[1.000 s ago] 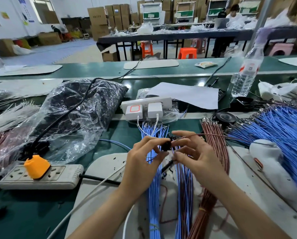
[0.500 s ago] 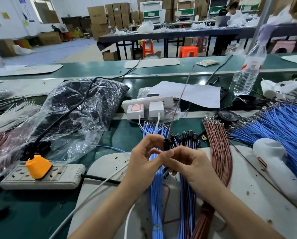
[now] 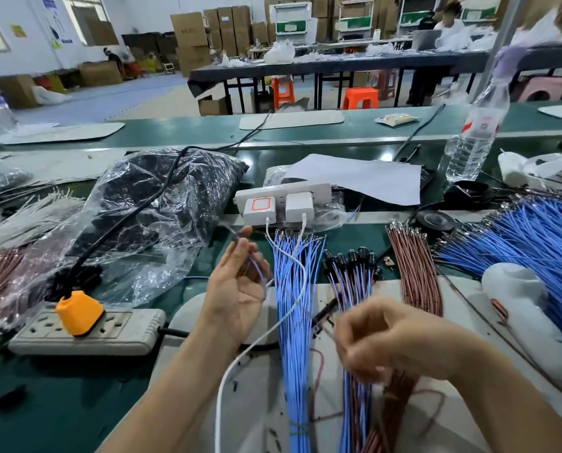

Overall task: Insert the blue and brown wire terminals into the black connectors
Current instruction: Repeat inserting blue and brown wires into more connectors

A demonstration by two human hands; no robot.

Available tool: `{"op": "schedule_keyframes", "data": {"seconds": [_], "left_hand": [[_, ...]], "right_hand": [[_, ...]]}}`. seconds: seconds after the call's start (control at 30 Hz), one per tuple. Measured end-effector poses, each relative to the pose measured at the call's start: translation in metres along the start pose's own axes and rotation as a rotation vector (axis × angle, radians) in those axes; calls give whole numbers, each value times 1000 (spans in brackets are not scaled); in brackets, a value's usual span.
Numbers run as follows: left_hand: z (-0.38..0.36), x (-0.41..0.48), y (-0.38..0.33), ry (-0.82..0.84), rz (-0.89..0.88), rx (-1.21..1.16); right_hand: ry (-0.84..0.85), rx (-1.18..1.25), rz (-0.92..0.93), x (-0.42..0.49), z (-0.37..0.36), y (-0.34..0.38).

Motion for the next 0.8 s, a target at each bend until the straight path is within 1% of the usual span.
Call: {"op": "schedule_keyframes", "data": {"seconds": [0.07,0.1,0.17,0.2,0.23,0.27,0.3,0.33,0.4,0.43,0.47,0.53,0.63,0.67,0.73,0.8], "left_hand": [[9,5,-8,-72,9,-73],[13,7,-12,-110,4,-97],[16,10,-17,-149,-19,-118],[16,10,-17,-146,-36,-95],[14,9,-16,-128,-54,-30],[9,6,-14,-89,-81,77],[3,2,-11,-25,-123,229],[-5,-5,-7,49,-193,434],[-22,-19,9,200,-395,889],[-28,-25,19,265,-480,1058],[-32,-30,27,306,-538,1167],[-35,-35,34,311,-582,1235],[-33,-36,32,247,-622,1266],[-33,-36,32,249,-617,1255],[-34,-38,34,296,-615,1226],[-37,-42,37,339,-661,1248]], "right_hand": [[210,-14,-118,-8,-9,-1],[284,1,-167,-10,-12,-2],[350,14,-226,-12,-14,-4],[339,2,-234,-11,-14,-5],[297,-11,-225,-8,-13,-6],[214,-27,-190,-3,-10,-8],[84,-51,-138,3,-6,-8],[-76,-85,-68,8,1,-8],[-383,-160,96,13,15,-5],[-492,-192,176,13,20,-2],[-565,-217,242,12,23,0],[-633,-251,323,11,26,2],[-648,-359,345,10,25,2],[-655,-409,343,10,24,2],[-691,-501,329,9,25,0],[-732,-546,336,7,27,1]]}}
Point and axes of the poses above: each hand's wrist, its own x-axis towards the middle knuckle, its own z-axis out of the back of the hand, y = z × x, the point moved 5 cm from there along x, towards the middle knuckle, and after that the axes turned 9 degrees about z, right-handed, at the moved point
